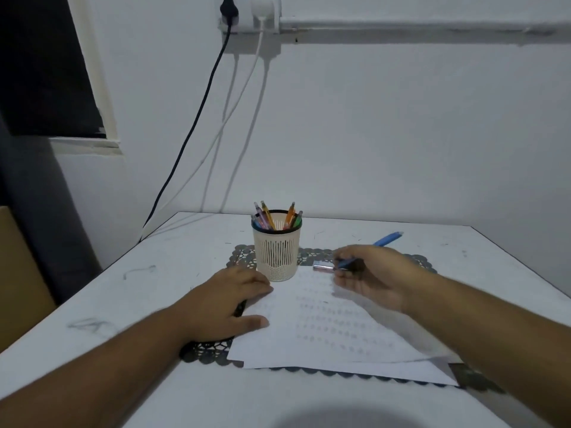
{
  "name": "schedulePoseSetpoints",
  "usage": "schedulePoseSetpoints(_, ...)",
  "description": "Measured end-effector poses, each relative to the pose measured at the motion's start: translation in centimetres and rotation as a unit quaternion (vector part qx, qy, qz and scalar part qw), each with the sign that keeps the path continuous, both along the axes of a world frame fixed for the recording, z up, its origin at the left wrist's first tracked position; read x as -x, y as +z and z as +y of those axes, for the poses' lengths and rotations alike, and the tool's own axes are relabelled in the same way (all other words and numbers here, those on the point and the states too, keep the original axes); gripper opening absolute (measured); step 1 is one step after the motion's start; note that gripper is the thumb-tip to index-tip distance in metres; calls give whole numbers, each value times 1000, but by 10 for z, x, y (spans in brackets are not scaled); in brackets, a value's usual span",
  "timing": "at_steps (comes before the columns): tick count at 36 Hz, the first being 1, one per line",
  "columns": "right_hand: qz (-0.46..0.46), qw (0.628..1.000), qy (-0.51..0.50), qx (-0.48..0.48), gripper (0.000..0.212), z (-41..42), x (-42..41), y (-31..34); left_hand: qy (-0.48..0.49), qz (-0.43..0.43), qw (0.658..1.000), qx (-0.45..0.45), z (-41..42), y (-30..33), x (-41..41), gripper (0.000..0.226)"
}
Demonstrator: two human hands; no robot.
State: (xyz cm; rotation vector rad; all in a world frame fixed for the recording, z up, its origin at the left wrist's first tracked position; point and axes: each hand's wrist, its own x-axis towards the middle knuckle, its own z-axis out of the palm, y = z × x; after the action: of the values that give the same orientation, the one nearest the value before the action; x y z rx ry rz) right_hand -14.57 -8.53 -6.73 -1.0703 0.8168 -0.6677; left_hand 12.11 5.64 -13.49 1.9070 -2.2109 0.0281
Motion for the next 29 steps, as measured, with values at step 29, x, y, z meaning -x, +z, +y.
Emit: schedulePoseSetpoints(29, 103, 921, 256, 273, 26, 36, -40, -50, 6, 69, 990, -125, 1, 2, -5, 88)
